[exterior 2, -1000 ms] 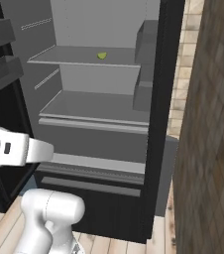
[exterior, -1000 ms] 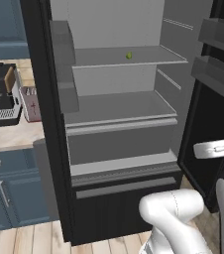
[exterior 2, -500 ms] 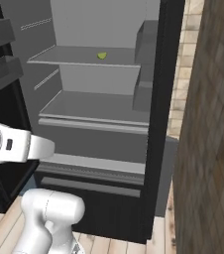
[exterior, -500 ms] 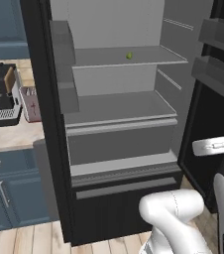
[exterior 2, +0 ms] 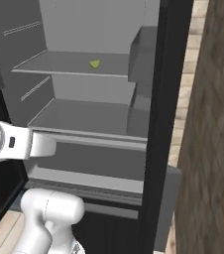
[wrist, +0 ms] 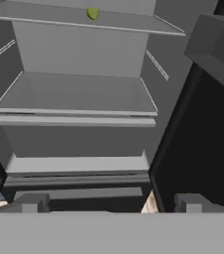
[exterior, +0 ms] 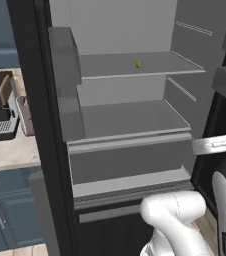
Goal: There is a bowl on the dining counter. Grab a lemon wedge from the fridge and place it in the bowl. Then get the liquor bottle and glass cup from the cabinet and place them next to the bowl.
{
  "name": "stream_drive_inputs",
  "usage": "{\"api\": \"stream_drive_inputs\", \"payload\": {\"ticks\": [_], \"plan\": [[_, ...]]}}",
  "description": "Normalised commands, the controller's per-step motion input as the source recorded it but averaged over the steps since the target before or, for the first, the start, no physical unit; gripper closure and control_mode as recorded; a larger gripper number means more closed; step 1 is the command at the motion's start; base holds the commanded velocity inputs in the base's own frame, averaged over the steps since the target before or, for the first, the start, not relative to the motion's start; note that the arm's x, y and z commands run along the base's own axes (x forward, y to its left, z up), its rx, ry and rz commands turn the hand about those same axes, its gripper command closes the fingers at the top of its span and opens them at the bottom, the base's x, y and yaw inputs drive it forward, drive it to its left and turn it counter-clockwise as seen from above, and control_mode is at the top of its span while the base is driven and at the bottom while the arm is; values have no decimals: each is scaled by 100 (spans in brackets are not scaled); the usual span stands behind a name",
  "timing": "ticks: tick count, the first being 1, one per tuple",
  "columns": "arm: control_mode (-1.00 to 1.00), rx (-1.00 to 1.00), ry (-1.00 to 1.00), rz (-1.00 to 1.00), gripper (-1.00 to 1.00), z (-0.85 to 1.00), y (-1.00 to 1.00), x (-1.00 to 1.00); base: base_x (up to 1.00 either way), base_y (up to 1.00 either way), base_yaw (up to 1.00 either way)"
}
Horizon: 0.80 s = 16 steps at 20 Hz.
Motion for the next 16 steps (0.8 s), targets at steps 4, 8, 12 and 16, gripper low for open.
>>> {"api": "stream_drive_inputs", "payload": {"ticks": [4,8,12,16], "plan": [[100,0,0,0,-100,0,0,0,56,3,0],[100,0,0,0,-100,0,0,0,57,0,0],[100,0,0,0,-100,0,0,0,63,0,0],[100,0,0,0,-100,0,0,0,65,0,0]]}}
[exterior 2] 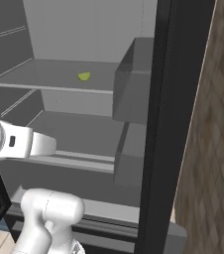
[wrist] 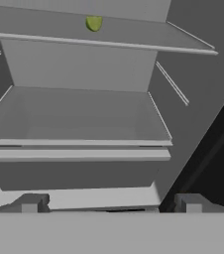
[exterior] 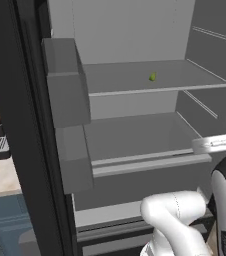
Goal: There is a bowl on the dining counter. Grab a lemon wedge from the fridge and place it in the bowl. Then get the liquor bottle and glass cup from the cabinet and place them next to the bowl.
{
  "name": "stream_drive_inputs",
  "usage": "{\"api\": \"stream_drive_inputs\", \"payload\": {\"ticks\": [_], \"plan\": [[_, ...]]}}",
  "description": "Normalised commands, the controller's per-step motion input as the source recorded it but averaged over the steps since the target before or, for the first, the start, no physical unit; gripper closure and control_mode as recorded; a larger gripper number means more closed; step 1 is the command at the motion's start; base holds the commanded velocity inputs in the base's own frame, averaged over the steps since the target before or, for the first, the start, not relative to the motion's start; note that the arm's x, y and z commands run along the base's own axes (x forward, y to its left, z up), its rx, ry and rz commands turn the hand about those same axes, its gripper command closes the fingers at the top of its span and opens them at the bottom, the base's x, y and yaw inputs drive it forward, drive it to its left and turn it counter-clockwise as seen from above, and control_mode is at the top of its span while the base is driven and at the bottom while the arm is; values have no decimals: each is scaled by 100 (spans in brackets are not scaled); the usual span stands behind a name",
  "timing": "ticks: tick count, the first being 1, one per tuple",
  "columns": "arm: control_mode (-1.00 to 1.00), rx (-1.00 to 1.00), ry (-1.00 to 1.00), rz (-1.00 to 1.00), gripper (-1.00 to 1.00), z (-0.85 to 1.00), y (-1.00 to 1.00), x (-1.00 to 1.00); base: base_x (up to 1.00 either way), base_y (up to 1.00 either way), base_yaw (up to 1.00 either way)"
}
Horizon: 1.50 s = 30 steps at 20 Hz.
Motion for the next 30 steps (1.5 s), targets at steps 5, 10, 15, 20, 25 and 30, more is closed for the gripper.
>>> {"api": "stream_drive_inputs", "payload": {"ticks": [5,10,15,20,25,30], "plan": [[100,0,0,0,-100,0,0,0,63,1,0],[-100,0,-2,-5,-100,9,10,31,22,5,-1],[-100,0,-1,-17,-100,21,25,55,0,0,0],[-100,0,0,-22,-100,23,38,54,0,0,0],[-100,5,-5,-8,-100,23,8,58,0,0,0],[-100,11,-10,0,-100,10,-4,58,0,0,0]]}}
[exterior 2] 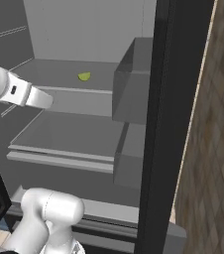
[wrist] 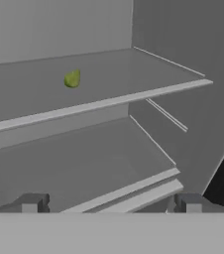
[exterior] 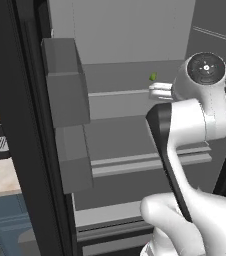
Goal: There is a bowl on the dining counter. Grab a lemon wedge from the fridge and place it in the bowl. Then get the liquor bottle and glass cup from the cabinet and place them next to the bowl.
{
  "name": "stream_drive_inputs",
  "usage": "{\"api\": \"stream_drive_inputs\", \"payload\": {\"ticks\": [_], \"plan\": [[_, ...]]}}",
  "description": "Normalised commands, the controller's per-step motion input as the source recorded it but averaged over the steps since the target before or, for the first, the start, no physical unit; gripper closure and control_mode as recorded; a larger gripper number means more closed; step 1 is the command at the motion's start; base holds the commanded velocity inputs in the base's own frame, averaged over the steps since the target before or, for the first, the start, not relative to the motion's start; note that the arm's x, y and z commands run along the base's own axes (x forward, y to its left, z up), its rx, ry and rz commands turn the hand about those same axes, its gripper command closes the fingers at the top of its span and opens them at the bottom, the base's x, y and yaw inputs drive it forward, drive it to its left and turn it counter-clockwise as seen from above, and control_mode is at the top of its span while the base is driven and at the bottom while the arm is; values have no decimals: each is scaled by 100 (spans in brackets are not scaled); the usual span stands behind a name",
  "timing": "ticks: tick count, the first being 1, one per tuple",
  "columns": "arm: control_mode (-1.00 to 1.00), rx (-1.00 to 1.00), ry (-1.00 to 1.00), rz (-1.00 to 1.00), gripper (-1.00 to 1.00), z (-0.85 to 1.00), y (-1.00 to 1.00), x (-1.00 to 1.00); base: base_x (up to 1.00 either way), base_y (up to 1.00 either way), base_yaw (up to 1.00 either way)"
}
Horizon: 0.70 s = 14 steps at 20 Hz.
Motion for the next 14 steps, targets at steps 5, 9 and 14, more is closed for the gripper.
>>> {"api": "stream_drive_inputs", "payload": {"ticks": [5,9,14], "plan": [[-100,2,-15,2,-100,-1,0,47,0,0,0],[-100,0,-18,0,-100,0,0,39,0,0,0],[-100,1,-13,0,-100,0,0,37,0,0,0]]}}
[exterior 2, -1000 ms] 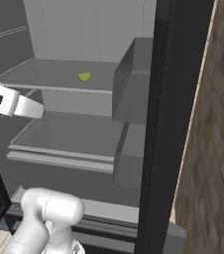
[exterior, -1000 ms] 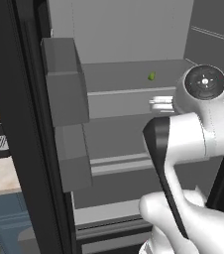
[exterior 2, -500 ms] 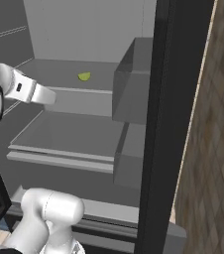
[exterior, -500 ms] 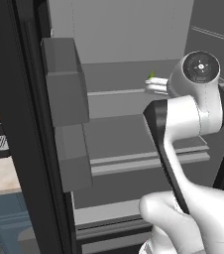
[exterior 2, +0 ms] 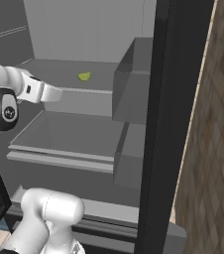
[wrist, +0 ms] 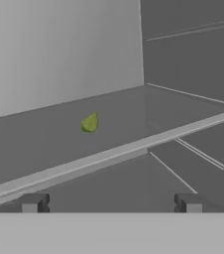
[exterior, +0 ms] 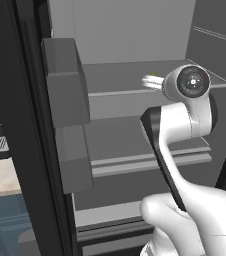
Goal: There is a bowl on the dining counter. Grab a lemon wedge from the fridge and place it in the bowl. Then get the liquor bottle and glass cup from the cabinet and place them next to the bowl.
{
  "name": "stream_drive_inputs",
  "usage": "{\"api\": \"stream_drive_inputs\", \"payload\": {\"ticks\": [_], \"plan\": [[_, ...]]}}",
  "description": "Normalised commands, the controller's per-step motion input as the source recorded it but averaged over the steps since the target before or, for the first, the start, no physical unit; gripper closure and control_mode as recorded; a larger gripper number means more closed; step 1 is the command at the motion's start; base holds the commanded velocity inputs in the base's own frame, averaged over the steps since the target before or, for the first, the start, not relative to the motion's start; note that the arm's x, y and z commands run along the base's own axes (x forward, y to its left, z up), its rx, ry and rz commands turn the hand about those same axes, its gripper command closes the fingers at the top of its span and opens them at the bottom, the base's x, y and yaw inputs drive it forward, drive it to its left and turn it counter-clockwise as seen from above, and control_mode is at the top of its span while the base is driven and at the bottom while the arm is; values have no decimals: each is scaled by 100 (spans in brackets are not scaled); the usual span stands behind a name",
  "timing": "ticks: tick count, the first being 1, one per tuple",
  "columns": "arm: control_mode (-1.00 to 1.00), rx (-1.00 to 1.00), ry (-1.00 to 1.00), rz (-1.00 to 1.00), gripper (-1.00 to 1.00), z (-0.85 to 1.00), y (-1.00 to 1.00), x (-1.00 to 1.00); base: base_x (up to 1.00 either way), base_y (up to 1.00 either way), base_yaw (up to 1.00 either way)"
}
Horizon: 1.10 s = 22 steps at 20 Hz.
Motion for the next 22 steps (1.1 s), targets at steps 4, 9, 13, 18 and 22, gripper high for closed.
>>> {"api": "stream_drive_inputs", "payload": {"ticks": [4,9,13,18,22], "plan": [[-100,2,-2,0,-100,5,0,25,0,0,0],[-100,0,0,0,-100,10,9,9,0,0,0],[-100,-1,2,0,-100,0,10,1,0,0,0],[-100,0,0,0,-100,0,0,0,0,0,0],[-100,0,0,0,-100,0,0,0,0,0,0]]}}
